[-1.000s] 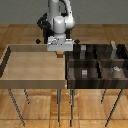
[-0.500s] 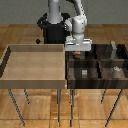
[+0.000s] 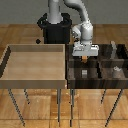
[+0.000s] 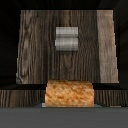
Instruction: Place the loaf of bread into the appropriate compartment.
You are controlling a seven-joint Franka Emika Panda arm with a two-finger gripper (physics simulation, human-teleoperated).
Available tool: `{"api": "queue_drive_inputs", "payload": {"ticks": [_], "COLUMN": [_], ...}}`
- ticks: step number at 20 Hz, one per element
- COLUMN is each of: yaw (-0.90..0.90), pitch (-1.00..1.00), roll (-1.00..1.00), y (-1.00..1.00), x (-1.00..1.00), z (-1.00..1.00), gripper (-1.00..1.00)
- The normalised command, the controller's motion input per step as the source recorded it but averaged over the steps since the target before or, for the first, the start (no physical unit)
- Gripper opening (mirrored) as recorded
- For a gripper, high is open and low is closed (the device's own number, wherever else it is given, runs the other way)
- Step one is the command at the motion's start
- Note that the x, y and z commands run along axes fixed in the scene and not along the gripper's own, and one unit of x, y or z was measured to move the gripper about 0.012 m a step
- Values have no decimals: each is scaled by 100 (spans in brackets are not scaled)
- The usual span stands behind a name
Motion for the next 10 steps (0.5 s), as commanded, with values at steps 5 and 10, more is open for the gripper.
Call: {"api": "queue_drive_inputs", "payload": {"ticks": [5, 10], "yaw": [0, 0], "pitch": [0, 0], "roll": [0, 0], "y": [0, 0], "x": [0, 0], "z": [-100, 40], "gripper": [-100, -100]}}
